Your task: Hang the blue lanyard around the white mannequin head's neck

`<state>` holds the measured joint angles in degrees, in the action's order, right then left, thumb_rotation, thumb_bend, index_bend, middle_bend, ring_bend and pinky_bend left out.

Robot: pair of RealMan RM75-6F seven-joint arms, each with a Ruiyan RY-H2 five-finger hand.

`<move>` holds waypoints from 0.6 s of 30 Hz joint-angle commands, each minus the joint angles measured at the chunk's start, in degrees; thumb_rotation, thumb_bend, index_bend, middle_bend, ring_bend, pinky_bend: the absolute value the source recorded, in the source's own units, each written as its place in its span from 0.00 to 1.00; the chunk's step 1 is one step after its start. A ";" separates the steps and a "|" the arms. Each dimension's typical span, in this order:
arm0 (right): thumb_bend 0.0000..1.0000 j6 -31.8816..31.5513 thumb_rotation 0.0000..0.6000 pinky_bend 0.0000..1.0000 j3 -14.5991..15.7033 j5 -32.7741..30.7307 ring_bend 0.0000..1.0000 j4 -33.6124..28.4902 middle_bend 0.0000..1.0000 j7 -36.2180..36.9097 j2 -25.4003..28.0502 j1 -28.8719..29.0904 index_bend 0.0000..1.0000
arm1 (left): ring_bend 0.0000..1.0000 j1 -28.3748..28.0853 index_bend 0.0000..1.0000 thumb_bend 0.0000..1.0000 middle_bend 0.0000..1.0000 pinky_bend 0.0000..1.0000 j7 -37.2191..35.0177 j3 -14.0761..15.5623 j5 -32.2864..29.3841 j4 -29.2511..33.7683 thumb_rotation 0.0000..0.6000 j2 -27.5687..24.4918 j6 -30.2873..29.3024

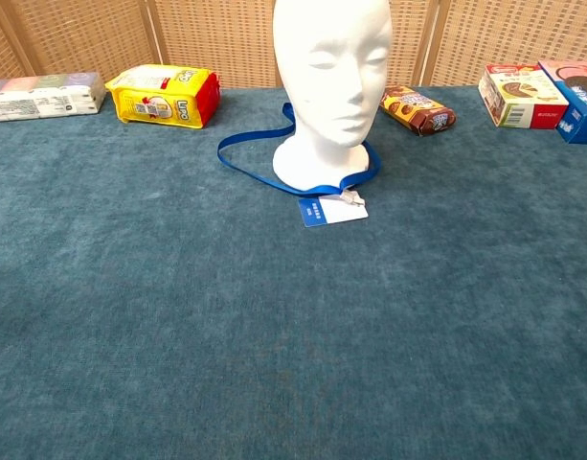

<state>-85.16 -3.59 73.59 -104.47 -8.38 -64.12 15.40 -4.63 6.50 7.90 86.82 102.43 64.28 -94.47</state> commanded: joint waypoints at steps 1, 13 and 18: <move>0.39 -0.29 0.20 1.00 0.13 0.34 0.96 0.46 0.83 0.08 -0.25 -0.93 0.48 | 0.69 0.88 0.57 0.28 0.81 0.65 -0.65 -0.17 0.43 -0.45 0.65 0.38 -0.21; 0.39 -0.28 0.20 1.00 -0.38 1.96 0.96 1.45 0.83 0.49 -1.26 -3.02 0.48 | 0.69 2.33 0.57 0.28 0.81 0.62 -0.61 -2.30 0.71 1.25 0.64 -0.09 0.50; 0.39 -0.04 0.20 1.00 -0.66 2.40 0.96 1.93 0.83 0.98 -1.81 -3.47 0.49 | 0.68 3.60 0.57 0.28 0.81 0.61 -1.14 -2.69 0.32 1.35 0.65 -0.78 -0.23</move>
<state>-85.24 -4.23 75.97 -102.57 -7.44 -65.90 11.96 -1.12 5.46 5.29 87.22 103.74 63.60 -94.65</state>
